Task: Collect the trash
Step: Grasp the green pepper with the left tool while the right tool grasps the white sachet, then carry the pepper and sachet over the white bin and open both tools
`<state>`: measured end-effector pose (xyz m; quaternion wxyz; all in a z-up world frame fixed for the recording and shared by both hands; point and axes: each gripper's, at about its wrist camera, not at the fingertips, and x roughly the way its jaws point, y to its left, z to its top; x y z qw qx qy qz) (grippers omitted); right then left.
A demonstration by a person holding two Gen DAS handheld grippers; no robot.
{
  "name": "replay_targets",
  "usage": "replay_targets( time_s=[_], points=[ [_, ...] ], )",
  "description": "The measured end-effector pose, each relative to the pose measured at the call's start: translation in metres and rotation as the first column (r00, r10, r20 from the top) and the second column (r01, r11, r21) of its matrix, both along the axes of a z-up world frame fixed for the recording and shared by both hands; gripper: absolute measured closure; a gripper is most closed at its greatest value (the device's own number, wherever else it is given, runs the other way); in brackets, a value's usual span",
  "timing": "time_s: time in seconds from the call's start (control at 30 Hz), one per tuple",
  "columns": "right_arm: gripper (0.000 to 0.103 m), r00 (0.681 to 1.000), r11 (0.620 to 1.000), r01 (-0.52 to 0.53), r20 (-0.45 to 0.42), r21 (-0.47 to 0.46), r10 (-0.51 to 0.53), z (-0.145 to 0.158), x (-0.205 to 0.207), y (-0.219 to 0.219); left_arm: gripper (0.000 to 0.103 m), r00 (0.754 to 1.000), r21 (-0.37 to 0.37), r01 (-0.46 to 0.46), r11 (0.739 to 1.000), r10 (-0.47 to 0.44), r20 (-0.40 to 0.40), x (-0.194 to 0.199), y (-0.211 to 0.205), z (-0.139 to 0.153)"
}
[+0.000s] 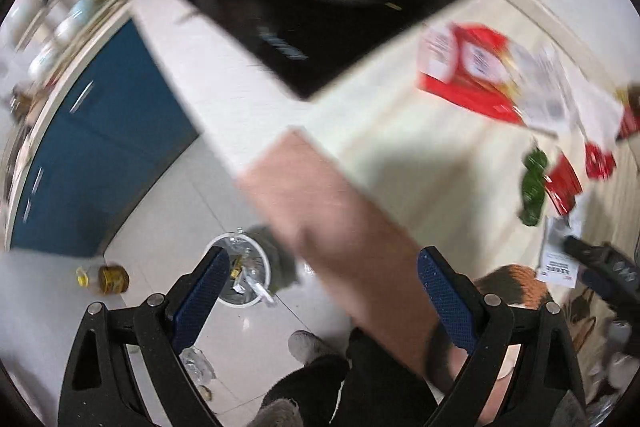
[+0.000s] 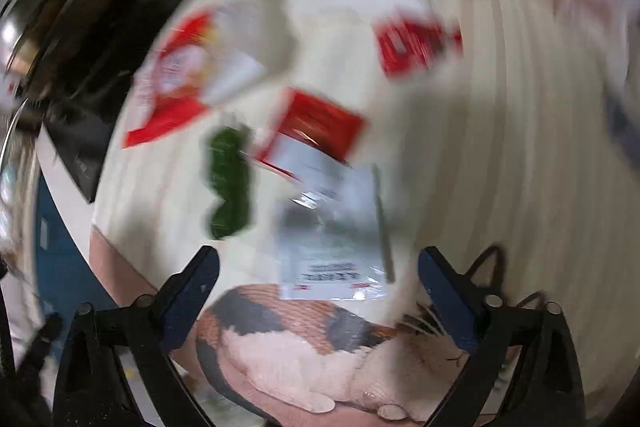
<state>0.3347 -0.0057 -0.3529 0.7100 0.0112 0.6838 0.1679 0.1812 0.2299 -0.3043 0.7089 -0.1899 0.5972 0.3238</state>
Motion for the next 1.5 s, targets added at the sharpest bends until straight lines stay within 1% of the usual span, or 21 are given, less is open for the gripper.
replay_targets(
  time_s=[0.03,0.07,0.13,0.17,0.2,0.27,0.37,0.43,0.57,0.63,0.67,0.7,0.73,0.83,1.0,1.13,1.2,1.27,1.33,1.4,1.5],
  points=[
    [0.017,1.000,1.000,0.003,-0.015,0.004,-0.003,-0.009,0.000,-0.001,0.007,1.000,0.005,0.018,1.000,-0.018,-0.010,0.012,-0.006,-0.002],
    [0.021,1.000,1.000,-0.004,0.017,0.011,0.004,-0.009,-0.005,0.000,0.007,0.999,0.015,0.040,0.999,-0.040,-0.024,0.023,-0.013,-0.007],
    [0.064,0.996,0.999,-0.053,0.071,0.005,0.053,-0.009,-0.015,0.011,0.007,0.996,0.026,0.082,0.996,-0.081,-0.039,0.038,-0.025,-0.010],
    [0.083,0.991,0.997,-0.060,0.118,-0.039,0.065,-0.008,-0.019,0.015,0.007,0.994,0.032,0.101,0.994,-0.100,-0.043,0.047,-0.031,-0.010],
    [0.095,0.989,0.997,-0.069,0.132,-0.020,0.071,-0.009,-0.020,0.016,0.007,0.992,0.036,0.119,0.992,-0.117,-0.047,0.052,-0.034,-0.009],
    [0.097,0.991,0.998,-0.053,0.126,0.018,0.050,-0.011,-0.020,0.008,0.007,0.986,0.036,0.163,0.986,-0.161,-0.045,0.066,-0.044,-0.010],
    [0.098,0.981,0.999,-0.032,0.194,0.040,0.023,0.007,-0.020,-0.017,0.007,0.968,0.022,0.248,0.969,-0.247,-0.039,0.096,-0.061,-0.017],
    [0.103,0.976,0.999,-0.003,0.219,0.053,-0.009,0.021,-0.015,-0.042,0.007,0.956,-0.018,0.292,0.956,-0.293,-0.030,0.116,-0.072,-0.027],
    [0.103,0.965,0.999,0.041,0.259,0.020,-0.045,0.034,0.006,-0.084,0.008,0.923,-0.117,0.375,0.920,-0.382,-0.042,0.155,-0.090,-0.058],
    [0.103,0.962,0.998,0.066,0.265,0.001,-0.064,0.034,0.016,-0.094,0.029,0.916,-0.148,0.386,0.911,-0.397,-0.059,0.167,-0.093,-0.072],
    [0.103,0.961,0.996,0.085,0.264,-0.002,-0.081,0.033,0.018,-0.103,0.052,0.912,-0.181,0.388,0.904,-0.405,-0.068,0.172,-0.094,-0.080],
    [0.103,0.961,0.995,0.100,0.260,-0.004,-0.095,0.033,0.022,-0.112,0.073,0.918,-0.189,0.383,0.904,-0.395,-0.029,0.172,-0.093,-0.077],
    [0.103,0.960,0.994,0.111,0.258,-0.004,-0.106,0.036,0.024,-0.119,0.081,0.918,-0.186,0.385,0.904,-0.395,-0.019,0.173,-0.092,-0.075],
    [0.103,0.958,0.993,0.118,0.262,0.000,-0.114,0.041,0.025,-0.122,0.081,0.921,-0.168,0.385,0.908,-0.391,-0.001,0.168,-0.087,-0.066],
    [0.103,0.960,1.000,0.024,0.279,0.020,-0.029,0.057,0.017,-0.087,0.082,0.941,-0.104,0.337,0.936,-0.333,0.051,0.131,-0.064,-0.038],
    [0.103,0.948,0.992,-0.105,0.307,0.072,0.078,0.081,0.004,-0.036,0.082,0.964,-0.064,0.249,0.966,-0.241,0.113,0.081,-0.033,-0.008],
    [0.103,0.939,0.979,-0.173,0.317,0.106,0.132,0.093,-0.006,-0.005,0.082,0.977,-0.055,0.175,0.983,-0.166,0.136,0.042,-0.009,0.005],
    [0.103,0.928,0.957,-0.252,0.316,0.141,0.197,0.105,-0.022,0.029,0.082,0.985,-0.048,0.079,0.996,-0.070,0.161,-0.005,0.021,0.017],
    [0.103,0.906,0.925,-0.342,0.319,0.168,0.277,0.113,-0.044,0.068,0.082,0.984,-0.045,-0.015,0.999,0.022,0.176,-0.050,0.047,0.027],
    [0.103,0.883,0.886,-0.420,0.312,0.196,0.350,0.117,-0.070,0.104,0.082,0.977,-0.044,-0.106,0.993,0.112,0.180,-0.095,0.068,0.031],
    [0.103,0.835,0.817,-0.532,0.299,0.221,0.463,0.113,-0.119,0.157,0.082,0.953,-0.065,-0.250,0.966,0.257,0.163,-0.165,0.098,0.020]
  ],
)
